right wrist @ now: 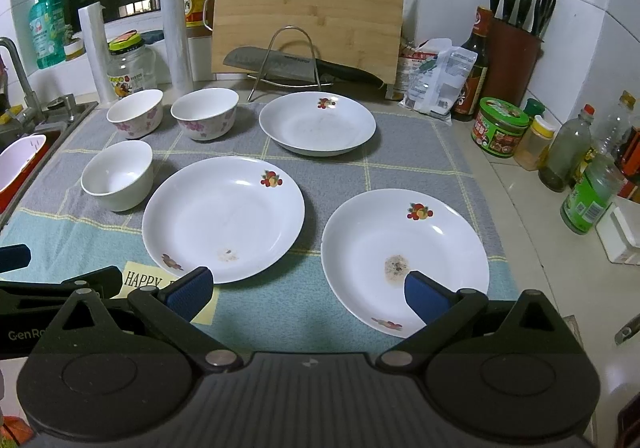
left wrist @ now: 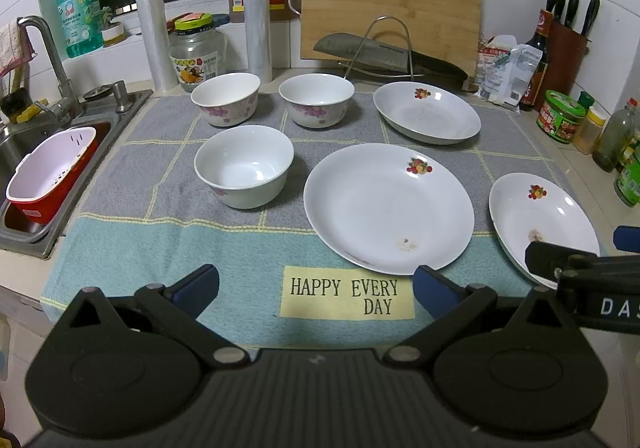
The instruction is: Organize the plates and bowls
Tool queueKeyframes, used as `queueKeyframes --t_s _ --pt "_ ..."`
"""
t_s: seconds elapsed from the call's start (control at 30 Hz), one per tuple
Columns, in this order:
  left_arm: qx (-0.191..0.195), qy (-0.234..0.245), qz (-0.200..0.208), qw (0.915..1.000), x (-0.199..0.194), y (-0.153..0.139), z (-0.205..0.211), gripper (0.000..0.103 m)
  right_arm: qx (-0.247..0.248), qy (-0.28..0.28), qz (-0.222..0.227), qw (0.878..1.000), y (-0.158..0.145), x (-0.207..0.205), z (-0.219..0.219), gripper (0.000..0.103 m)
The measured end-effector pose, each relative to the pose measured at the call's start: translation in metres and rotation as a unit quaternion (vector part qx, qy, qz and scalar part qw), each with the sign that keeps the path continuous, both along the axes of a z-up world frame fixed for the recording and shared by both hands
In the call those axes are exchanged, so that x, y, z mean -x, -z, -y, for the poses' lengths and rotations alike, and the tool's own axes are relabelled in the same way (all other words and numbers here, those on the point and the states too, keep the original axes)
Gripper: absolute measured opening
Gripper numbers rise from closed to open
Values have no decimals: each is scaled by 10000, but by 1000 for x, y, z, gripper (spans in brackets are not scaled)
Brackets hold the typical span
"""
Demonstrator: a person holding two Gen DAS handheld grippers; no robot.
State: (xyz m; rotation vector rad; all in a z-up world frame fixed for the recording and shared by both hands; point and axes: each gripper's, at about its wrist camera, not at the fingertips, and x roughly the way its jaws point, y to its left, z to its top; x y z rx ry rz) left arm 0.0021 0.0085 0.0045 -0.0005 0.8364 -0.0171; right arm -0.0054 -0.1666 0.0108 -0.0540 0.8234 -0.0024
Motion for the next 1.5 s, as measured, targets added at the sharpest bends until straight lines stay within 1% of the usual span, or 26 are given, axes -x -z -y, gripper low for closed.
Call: queueKeyframes --t_s 0.5,0.87,1.0,1.17,1.33,1.5 --pt "82 115 47 9999 3 -2 -11 102 77 82 74 9999 -4 6 -9 103" --pt "225 328 107 9992 0 -1 -23 102 117 180 196 9996 -9 9 -19 103" --pt "293 465 169 9983 -1 0 -28 102 163 196 277 9993 -10 11 -24 103" --pt "319 773 284 9961 -1 2 -28 102 266 232 438 9984 -11 18 -26 103" --pt "344 1086 377 9928 -1 7 -25 102 252 356 549 9975 -11 23 -14 103" --pt "485 1306 353 9896 -3 14 -17 102 202 535 484 9972 -2 24 6 103"
